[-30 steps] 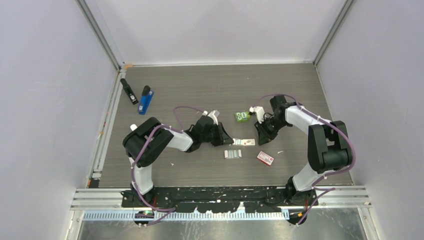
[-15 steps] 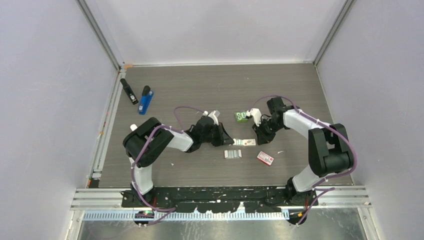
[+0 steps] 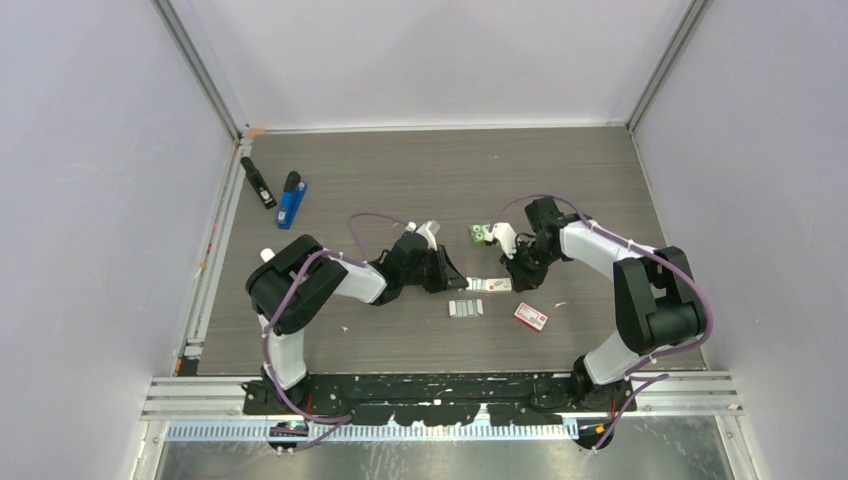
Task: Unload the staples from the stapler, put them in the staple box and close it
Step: Close the staple box at the center of the board.
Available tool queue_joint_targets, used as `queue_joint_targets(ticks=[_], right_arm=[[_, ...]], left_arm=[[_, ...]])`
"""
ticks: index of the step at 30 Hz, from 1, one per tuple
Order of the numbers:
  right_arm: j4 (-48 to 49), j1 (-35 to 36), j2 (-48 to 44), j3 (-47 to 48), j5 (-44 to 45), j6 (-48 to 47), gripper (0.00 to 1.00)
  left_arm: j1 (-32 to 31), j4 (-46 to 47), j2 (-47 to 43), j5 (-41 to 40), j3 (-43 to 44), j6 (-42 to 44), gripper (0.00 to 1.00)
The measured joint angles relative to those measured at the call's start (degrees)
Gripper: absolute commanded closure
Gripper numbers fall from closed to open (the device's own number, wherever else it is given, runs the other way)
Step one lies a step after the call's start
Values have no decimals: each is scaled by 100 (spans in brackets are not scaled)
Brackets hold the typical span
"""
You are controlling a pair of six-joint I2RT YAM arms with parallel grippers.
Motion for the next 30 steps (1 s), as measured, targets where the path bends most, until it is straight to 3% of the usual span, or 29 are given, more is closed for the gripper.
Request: queue_joint_targets(ticks=[30], right_arm=[[63,374,9,0,271,111,91]], left_arm=[[-2,0,0,0,0,-96,89]])
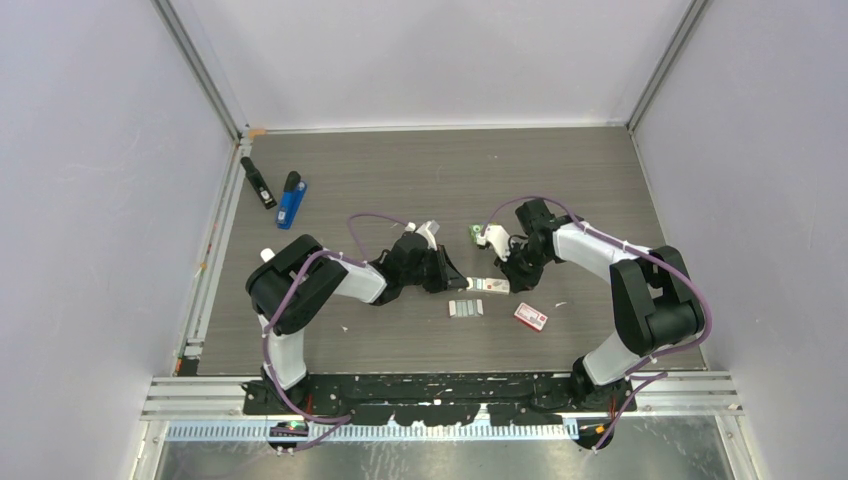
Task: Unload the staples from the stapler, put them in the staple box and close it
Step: Close the staple box at the center of the board.
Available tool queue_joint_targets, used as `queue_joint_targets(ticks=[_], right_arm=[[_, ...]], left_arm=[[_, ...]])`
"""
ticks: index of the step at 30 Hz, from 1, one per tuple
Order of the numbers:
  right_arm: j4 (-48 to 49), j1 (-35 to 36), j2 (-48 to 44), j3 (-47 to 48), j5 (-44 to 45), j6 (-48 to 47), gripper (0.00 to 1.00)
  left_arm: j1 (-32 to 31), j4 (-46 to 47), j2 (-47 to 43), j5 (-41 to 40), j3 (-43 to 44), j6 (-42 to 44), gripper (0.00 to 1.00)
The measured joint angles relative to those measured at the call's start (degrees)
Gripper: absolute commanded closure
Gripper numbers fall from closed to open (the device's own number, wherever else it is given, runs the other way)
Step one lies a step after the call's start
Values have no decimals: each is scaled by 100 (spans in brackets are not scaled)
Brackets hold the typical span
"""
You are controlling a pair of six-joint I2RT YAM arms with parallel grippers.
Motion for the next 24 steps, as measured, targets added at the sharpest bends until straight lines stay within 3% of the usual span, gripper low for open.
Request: queue_joint_targets(ticks=[24], right_arm=[[289,205,96,15,105,267,91]], left_arm=[[0,9,57,7,68,-2,89]])
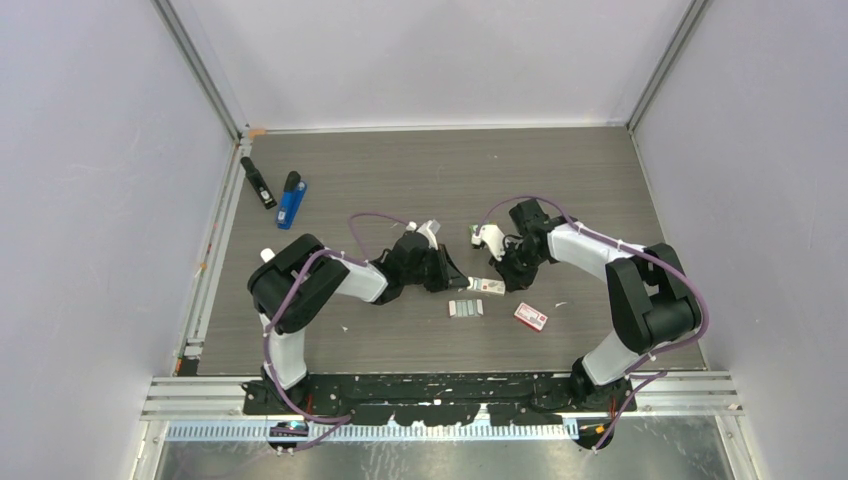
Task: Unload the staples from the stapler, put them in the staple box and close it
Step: Close the staple box at the center of the board.
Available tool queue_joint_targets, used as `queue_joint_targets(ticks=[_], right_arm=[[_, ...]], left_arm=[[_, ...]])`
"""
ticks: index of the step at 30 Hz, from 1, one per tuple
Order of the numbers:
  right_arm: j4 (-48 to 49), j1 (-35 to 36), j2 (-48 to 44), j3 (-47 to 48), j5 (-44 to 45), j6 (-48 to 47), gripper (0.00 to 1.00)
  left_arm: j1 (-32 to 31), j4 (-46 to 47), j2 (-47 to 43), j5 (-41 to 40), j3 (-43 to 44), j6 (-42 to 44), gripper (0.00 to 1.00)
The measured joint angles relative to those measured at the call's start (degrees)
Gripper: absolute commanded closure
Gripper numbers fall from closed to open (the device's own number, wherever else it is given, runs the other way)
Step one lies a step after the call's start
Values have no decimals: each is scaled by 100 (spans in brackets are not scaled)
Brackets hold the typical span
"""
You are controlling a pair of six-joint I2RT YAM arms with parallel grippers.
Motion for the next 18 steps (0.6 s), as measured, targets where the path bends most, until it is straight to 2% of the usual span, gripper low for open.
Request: queue_joint_targets(ticks=[18], right_arm=[[17,33,11,0,-83,146,91]], left_arm=[[-66,9,35,7,35,-2,89]])
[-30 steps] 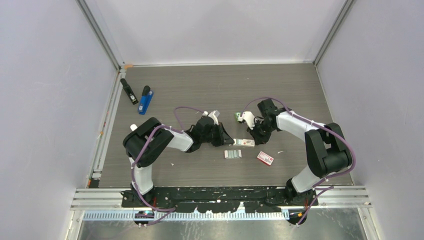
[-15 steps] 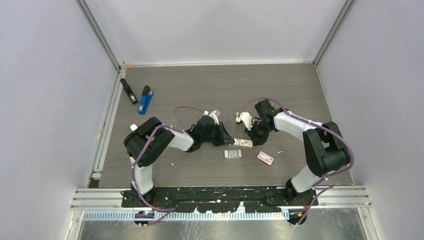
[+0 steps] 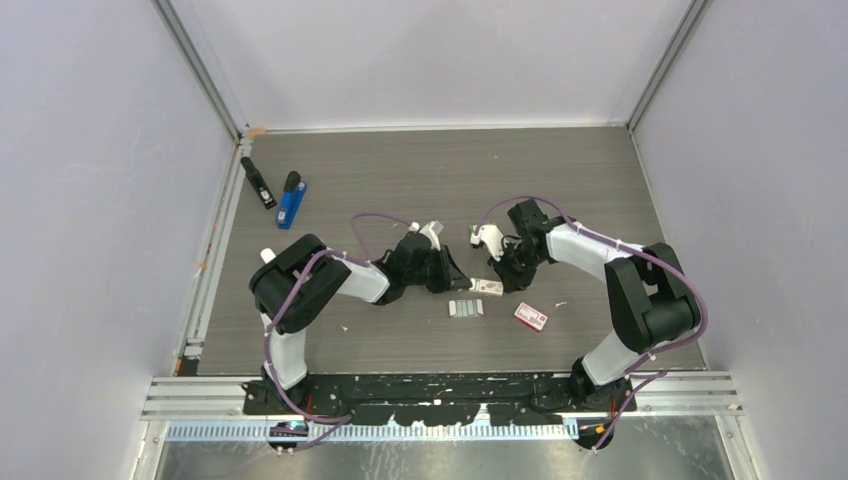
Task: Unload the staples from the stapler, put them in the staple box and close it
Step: Close the staple box at the center of the board.
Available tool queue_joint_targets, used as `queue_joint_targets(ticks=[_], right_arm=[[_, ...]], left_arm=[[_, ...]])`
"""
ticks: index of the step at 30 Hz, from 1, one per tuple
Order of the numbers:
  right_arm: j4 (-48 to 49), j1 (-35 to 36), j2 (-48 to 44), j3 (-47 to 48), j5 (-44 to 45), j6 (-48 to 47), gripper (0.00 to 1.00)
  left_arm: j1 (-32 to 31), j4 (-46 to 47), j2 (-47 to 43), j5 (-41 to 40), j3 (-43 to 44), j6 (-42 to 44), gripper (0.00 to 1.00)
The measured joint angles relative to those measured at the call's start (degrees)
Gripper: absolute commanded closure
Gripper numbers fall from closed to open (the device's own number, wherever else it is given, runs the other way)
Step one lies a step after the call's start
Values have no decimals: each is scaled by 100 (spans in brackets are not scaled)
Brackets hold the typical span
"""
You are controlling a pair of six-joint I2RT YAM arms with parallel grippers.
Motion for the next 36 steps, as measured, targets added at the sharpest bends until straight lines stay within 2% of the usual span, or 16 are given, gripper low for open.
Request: queue_joint_targets(ticks=[24,31,36], right_arm=[[63,103,50,26,-24,109,87],[61,111,50,28,-22,120,87],[63,109,50,31,-22,140,86]], left_arm=[[-79,22,138,46,160,-9,88],[-83,7,138,46,175,-17,82],[-85,-76,136,39,267,9,70]])
